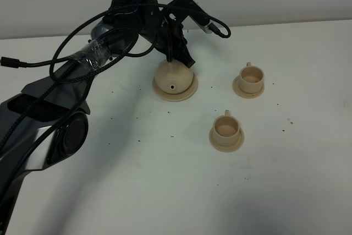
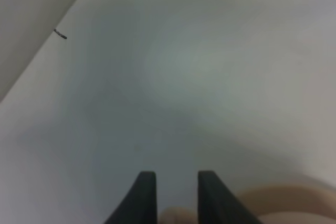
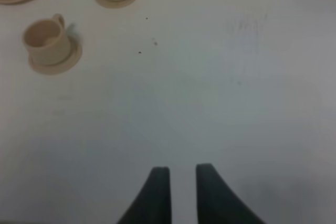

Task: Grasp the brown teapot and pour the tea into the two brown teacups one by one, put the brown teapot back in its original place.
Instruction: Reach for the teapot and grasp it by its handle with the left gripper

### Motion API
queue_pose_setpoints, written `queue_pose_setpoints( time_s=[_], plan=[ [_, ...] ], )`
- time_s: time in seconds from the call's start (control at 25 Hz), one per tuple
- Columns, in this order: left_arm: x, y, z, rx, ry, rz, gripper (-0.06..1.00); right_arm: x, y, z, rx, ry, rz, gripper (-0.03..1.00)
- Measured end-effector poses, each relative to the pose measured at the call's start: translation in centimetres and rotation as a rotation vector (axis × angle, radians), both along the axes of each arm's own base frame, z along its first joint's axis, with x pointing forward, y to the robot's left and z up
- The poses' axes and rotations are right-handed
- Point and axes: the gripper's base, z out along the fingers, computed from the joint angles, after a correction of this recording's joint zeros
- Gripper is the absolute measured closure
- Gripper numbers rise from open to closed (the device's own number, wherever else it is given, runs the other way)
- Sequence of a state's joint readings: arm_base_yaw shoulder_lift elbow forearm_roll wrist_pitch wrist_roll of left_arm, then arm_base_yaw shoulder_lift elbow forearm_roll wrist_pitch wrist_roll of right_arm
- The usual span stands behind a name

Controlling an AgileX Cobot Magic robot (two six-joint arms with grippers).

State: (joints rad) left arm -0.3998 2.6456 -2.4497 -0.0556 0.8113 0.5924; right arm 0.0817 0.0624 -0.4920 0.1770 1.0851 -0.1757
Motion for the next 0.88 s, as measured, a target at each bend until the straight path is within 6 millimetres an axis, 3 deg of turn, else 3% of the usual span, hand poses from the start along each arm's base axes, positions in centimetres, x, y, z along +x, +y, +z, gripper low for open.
queue_pose_setpoints(
  time_s=[0.48,0.88],
  plan=[
    [0.5,-0.1,1.4,-0.035,-0.081,0.006,0.73,0.0,0.0,0.0,0.0,0.0,0.0,0.82],
    [0.8,-0.2,0.8,-0.044,-0.101,0.009,0.73,0.0,0.0,0.0,0.0,0.0,0.0,0.81]
  ],
)
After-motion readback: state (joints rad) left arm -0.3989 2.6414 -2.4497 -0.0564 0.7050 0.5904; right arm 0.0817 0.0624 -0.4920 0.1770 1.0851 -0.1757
